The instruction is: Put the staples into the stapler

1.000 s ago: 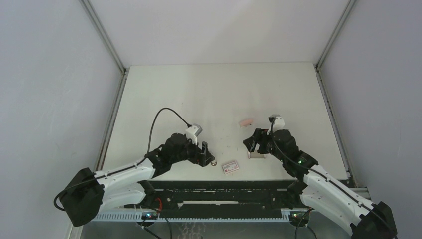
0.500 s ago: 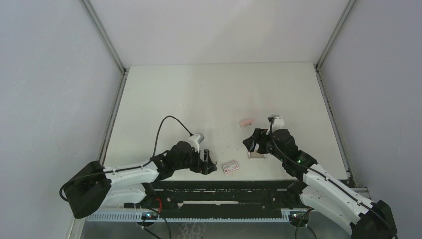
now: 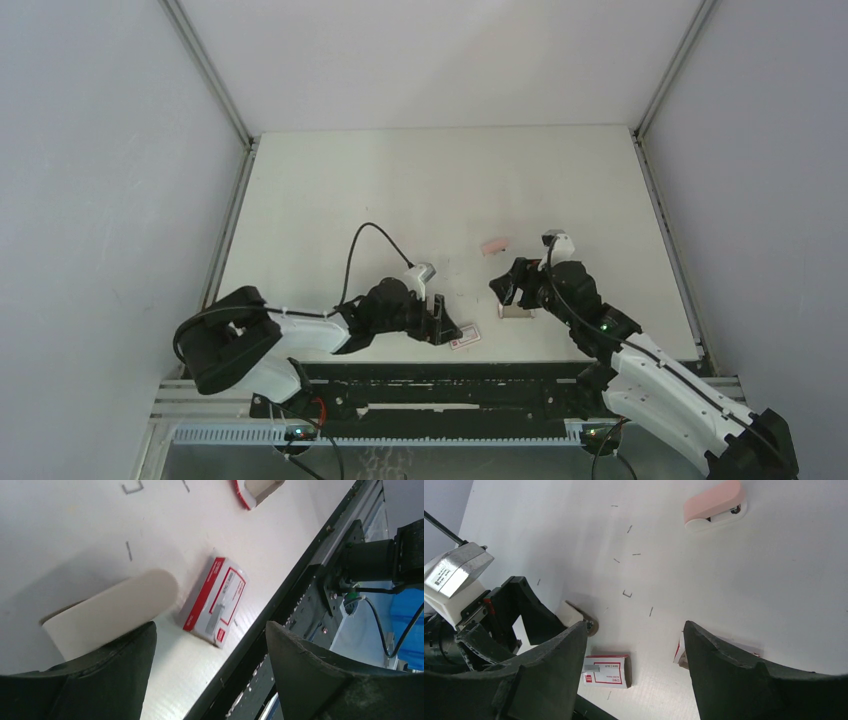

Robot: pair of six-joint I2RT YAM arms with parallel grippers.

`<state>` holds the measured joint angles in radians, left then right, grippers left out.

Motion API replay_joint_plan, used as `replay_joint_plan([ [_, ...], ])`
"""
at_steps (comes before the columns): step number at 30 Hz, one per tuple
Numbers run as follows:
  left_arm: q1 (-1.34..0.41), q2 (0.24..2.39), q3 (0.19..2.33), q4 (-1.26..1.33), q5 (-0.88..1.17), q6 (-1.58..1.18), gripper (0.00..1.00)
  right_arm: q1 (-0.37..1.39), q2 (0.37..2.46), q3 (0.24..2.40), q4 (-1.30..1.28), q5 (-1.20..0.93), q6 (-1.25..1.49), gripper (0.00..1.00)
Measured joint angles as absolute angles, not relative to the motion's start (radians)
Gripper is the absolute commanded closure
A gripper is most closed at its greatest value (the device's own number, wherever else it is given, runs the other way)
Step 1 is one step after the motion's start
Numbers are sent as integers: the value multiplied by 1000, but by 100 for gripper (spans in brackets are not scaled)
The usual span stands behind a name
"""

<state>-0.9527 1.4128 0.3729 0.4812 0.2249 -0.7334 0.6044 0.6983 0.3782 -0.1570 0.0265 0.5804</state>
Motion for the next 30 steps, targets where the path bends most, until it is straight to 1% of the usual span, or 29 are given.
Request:
replay_joint_plan([
  [7, -955, 1534, 431, 603, 193, -723, 16, 604, 684, 378, -172, 36, 580, 30],
  [11, -955, 1531, 445, 623, 206, -685, 17, 604, 682, 378, -177, 37, 580, 30],
  [15, -955, 1467, 446, 579, 283, -600, 17, 603, 681, 378, -177, 37, 579, 30],
  [19, -951, 1310, 446, 437, 347, -480, 12, 595, 678, 378, -177, 37, 575, 30],
  [23, -898, 1151, 446, 331, 340, -358, 10, 591, 676, 378, -177, 36, 574, 30],
  [26, -825, 1120, 446, 303, 299, -276, 11, 590, 676, 378, -177, 36, 574, 30],
  [30, -786, 1164, 446, 289, 250, -183, 11, 589, 673, 378, -177, 28, 573, 30],
])
